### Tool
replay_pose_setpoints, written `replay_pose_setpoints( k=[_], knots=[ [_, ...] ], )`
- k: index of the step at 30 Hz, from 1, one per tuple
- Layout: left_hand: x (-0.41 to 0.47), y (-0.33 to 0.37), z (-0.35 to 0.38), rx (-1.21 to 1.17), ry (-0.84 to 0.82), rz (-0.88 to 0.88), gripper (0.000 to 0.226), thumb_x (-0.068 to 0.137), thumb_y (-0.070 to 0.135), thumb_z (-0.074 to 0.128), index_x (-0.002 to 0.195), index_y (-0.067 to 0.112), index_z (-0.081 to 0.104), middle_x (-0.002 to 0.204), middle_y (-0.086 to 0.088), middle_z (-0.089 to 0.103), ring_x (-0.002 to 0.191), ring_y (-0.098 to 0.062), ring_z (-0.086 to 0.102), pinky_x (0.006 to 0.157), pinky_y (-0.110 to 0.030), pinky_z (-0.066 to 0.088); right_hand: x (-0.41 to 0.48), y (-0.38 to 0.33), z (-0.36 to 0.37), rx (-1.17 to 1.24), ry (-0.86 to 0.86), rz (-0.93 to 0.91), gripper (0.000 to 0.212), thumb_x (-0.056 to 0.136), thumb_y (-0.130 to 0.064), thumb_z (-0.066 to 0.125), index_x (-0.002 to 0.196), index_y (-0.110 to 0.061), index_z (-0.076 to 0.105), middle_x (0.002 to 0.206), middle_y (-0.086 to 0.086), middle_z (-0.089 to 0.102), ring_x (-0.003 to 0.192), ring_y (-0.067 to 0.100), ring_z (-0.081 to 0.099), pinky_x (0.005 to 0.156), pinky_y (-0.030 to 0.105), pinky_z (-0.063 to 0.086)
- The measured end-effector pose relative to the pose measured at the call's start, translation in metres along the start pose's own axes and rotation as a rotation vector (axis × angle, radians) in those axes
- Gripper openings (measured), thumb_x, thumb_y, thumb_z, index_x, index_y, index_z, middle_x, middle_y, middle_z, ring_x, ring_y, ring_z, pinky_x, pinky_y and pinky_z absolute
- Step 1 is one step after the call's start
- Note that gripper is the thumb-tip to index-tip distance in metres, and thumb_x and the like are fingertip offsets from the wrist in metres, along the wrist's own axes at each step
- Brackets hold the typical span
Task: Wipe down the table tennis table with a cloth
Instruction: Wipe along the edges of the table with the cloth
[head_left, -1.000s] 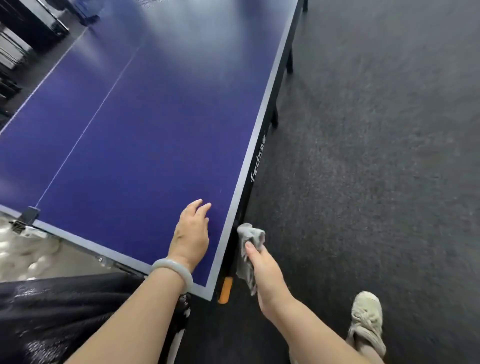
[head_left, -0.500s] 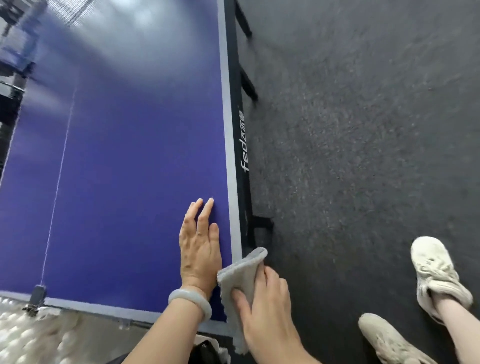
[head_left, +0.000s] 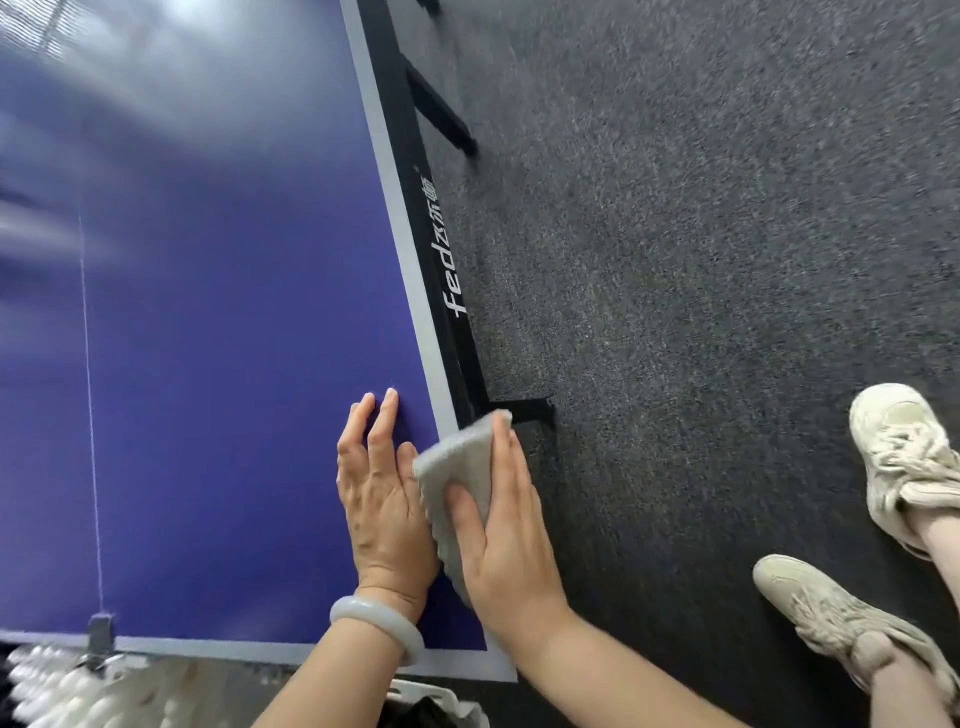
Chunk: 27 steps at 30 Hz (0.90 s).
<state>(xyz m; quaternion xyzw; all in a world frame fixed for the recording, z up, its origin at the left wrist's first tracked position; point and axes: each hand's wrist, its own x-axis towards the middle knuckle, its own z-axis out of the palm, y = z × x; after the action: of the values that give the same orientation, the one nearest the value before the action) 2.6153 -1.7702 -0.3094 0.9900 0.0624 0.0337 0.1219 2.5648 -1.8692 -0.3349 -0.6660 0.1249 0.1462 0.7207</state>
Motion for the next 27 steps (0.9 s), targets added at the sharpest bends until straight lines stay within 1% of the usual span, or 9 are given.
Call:
replay_pose_setpoints(
  k=[3,8,10,13,16,18,21,24,27],
  knots=[
    [0.001,0.0,0.0,0.004,-0.003,0.001,0.048,0.098,0.02,0.036,0.146,0.021,0.041,0.152,-0.001,0.034,0.144,-0.017,0.028,0.113,-0.012,0.01,-0.024,0.005,0.002,-0.054,-0.001,0.023,0.073,0.095,-0.062,0.019,0.155,-0.033,-0.011,0.165,-0.016,-0.007,0.15,-0.002,-0.008,0.122,0.019,0.002],
    [0.001,-0.002,-0.001,-0.012,-0.003,0.0,0.046,0.101,0.028,0.033,0.146,0.029,0.039,0.153,0.003,0.032,0.145,-0.012,0.025,0.115,-0.021,0.014,0.04,-0.018,0.003,-0.007,0.035,0.087,0.076,0.1,-0.053,0.038,0.159,-0.022,0.001,0.164,0.003,0.018,0.15,0.015,0.02,0.121,0.032,0.02],
    [0.001,0.0,-0.002,-0.026,-0.012,-0.006,0.047,0.1,0.031,0.031,0.146,0.027,0.04,0.152,0.004,0.032,0.144,-0.012,0.026,0.115,-0.029,0.018,0.079,-0.034,0.0,0.011,0.034,0.125,0.078,0.098,-0.054,0.042,0.159,-0.022,0.005,0.158,0.006,0.029,0.143,0.022,0.033,0.115,0.039,0.031],
    [0.0,0.004,-0.004,-0.013,-0.026,-0.004,0.049,0.099,0.031,0.031,0.146,0.02,0.043,0.15,-0.001,0.036,0.143,-0.015,0.029,0.116,-0.037,0.021,0.099,-0.041,-0.006,0.031,-0.019,0.12,0.08,0.098,-0.056,0.043,0.159,-0.023,0.003,0.15,0.007,0.034,0.135,0.026,0.041,0.109,0.046,0.038],
    [0.014,0.005,-0.015,-0.006,-0.007,0.047,0.041,0.098,0.022,0.038,0.135,0.018,0.054,0.134,0.001,0.046,0.128,-0.015,0.042,0.112,-0.043,0.033,0.099,-0.038,-0.011,0.031,-0.096,0.132,0.081,0.099,-0.055,0.042,0.159,-0.023,-0.001,0.148,0.008,0.032,0.132,0.029,0.043,0.108,0.049,0.039],
    [0.04,0.009,-0.022,-0.006,0.034,0.078,0.037,0.099,0.019,0.038,0.13,0.016,0.058,0.133,0.002,0.049,0.126,-0.013,0.044,0.112,-0.044,0.034,0.1,-0.037,-0.011,0.03,-0.108,0.136,0.081,0.099,-0.055,0.041,0.159,-0.022,-0.003,0.149,0.008,0.031,0.133,0.03,0.042,0.108,0.048,0.037],
    [0.099,0.02,-0.019,0.079,0.013,0.091,0.041,0.103,0.015,0.04,0.144,0.017,0.047,0.152,0.0,0.038,0.141,-0.015,0.032,0.117,-0.033,0.019,0.101,-0.037,-0.011,0.048,-0.113,0.133,0.082,0.099,-0.054,0.041,0.159,-0.022,-0.005,0.15,0.007,0.029,0.137,0.027,0.038,0.111,0.043,0.034],
    [0.159,0.029,-0.005,0.125,-0.057,0.117,0.048,0.105,0.016,0.038,0.153,0.017,0.03,0.161,-0.001,0.023,0.149,-0.016,0.017,0.121,-0.036,0.013,0.1,-0.034,-0.012,0.083,-0.12,0.12,0.083,0.098,-0.057,0.039,0.158,-0.025,-0.009,0.15,0.002,0.028,0.139,0.022,0.034,0.114,0.041,0.032],
    [0.191,0.033,0.009,0.071,-0.069,0.046,0.049,0.106,0.018,0.032,0.155,0.018,0.023,0.163,0.003,0.017,0.15,-0.012,0.011,0.121,-0.039,0.01,0.099,-0.033,-0.011,0.08,-0.118,0.102,0.084,0.096,-0.059,0.036,0.158,-0.025,-0.01,0.151,-0.002,0.026,0.141,0.016,0.03,0.116,0.035,0.028]
  ],
)
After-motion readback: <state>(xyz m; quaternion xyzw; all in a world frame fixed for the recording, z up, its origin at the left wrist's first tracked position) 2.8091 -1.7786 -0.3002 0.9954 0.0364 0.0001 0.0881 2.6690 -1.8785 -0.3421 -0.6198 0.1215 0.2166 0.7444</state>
